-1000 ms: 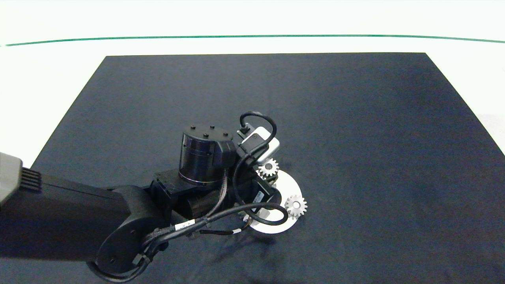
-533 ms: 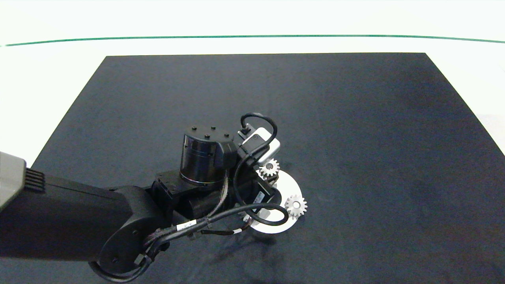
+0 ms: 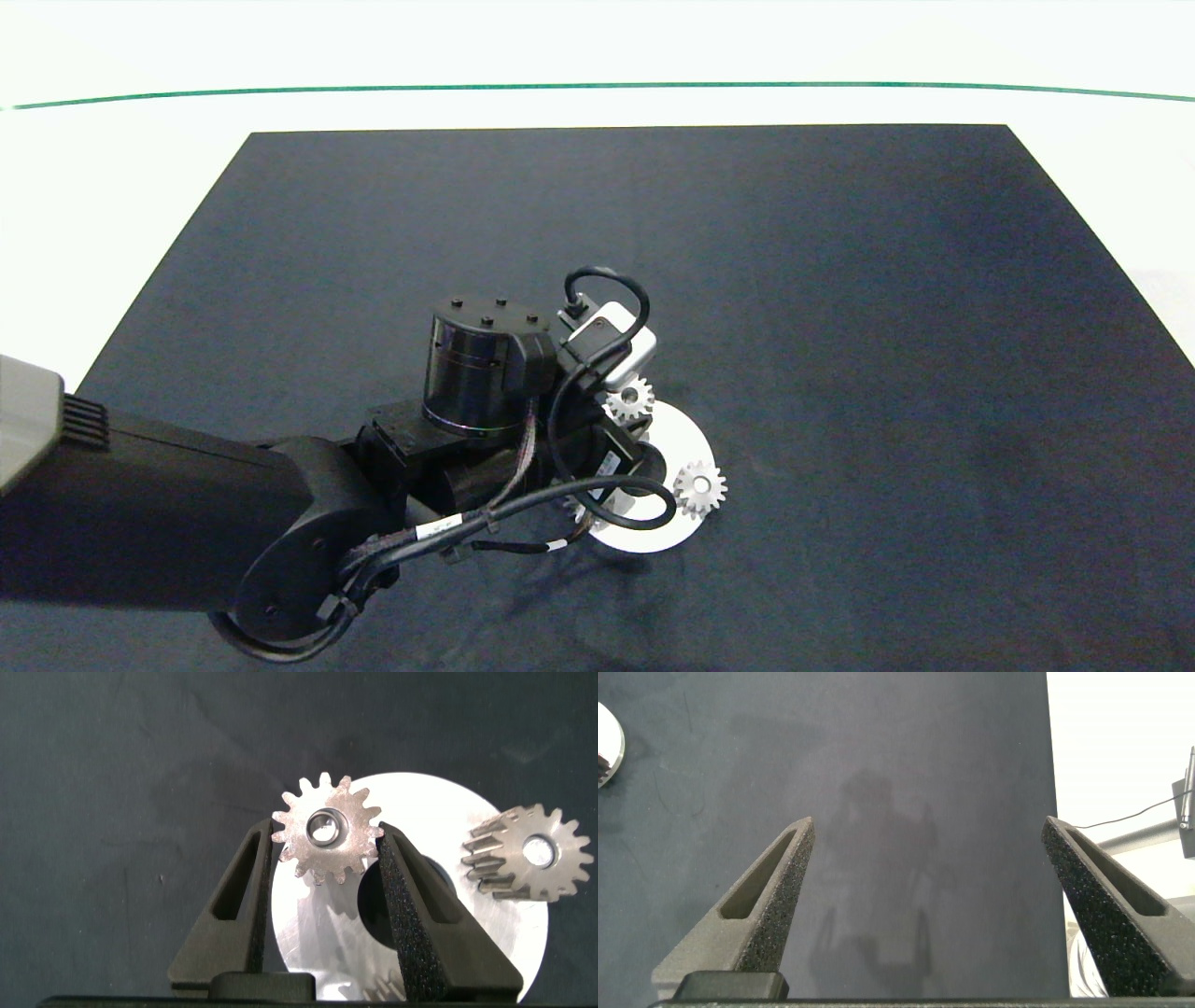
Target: Install three planetary gears onto the carrier pins
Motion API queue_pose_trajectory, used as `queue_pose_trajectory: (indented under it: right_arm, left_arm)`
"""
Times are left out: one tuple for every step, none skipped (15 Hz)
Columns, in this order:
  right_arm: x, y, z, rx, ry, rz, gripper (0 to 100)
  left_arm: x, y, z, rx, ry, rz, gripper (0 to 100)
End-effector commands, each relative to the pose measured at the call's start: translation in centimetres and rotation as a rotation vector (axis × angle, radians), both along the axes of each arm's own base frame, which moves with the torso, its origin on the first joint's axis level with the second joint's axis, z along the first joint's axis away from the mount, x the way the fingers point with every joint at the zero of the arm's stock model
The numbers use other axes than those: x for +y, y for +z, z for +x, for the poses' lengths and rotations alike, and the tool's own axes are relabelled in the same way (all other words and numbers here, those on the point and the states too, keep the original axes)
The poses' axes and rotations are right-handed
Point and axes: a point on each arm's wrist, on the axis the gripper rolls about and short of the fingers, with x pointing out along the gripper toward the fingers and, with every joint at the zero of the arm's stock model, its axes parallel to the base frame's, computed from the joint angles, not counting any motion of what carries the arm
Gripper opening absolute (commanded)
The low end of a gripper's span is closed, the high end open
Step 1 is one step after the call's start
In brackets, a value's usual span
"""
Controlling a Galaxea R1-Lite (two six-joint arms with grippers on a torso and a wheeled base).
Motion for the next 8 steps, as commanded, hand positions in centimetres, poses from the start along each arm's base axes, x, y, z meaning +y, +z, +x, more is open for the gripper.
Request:
queue_pose_trajectory:
  right_arm:
    - [0.00, 0.02, 0.02, 0.002, -0.002, -0.003, 100]
    - [0.00, 0.06, 0.01, 0.000, -0.002, -0.002, 100]
    - [0.00, 0.06, 0.01, 0.000, -0.002, -0.002, 100]
    - [0.00, 0.06, 0.01, 0.000, -0.002, -0.002, 100]
    - [0.00, 0.06, 0.01, 0.000, -0.002, -0.002, 100]
    - [-0.02, 0.05, -0.03, -0.001, -0.002, -0.002, 100]
    - [-0.01, 0.09, -0.01, -0.001, -0.002, -0.002, 100]
    - [-0.01, 0.09, -0.01, -0.001, -0.002, -0.002, 100]
  left_arm:
    - [-0.15, 0.14, -0.08, -0.008, -0.005, -0.005, 0]
    - [-0.17, 0.18, -0.06, -0.009, -0.005, -0.006, 0]
    - [-0.19, 0.13, -0.05, -0.008, -0.005, -0.005, 0]
    - [-0.19, 0.03, -0.04, -0.005, -0.005, -0.003, 0]
    - [-0.26, 0.02, -0.04, -0.005, -0.006, -0.003, 0]
    - [-0.29, 0.01, -0.01, -0.005, -0.006, -0.003, 0]
    - [-0.33, 0.01, -0.05, -0.005, -0.008, -0.003, 0]
    - [-0.37, -0.19, -0.01, -0.001, -0.008, 0.002, 0]
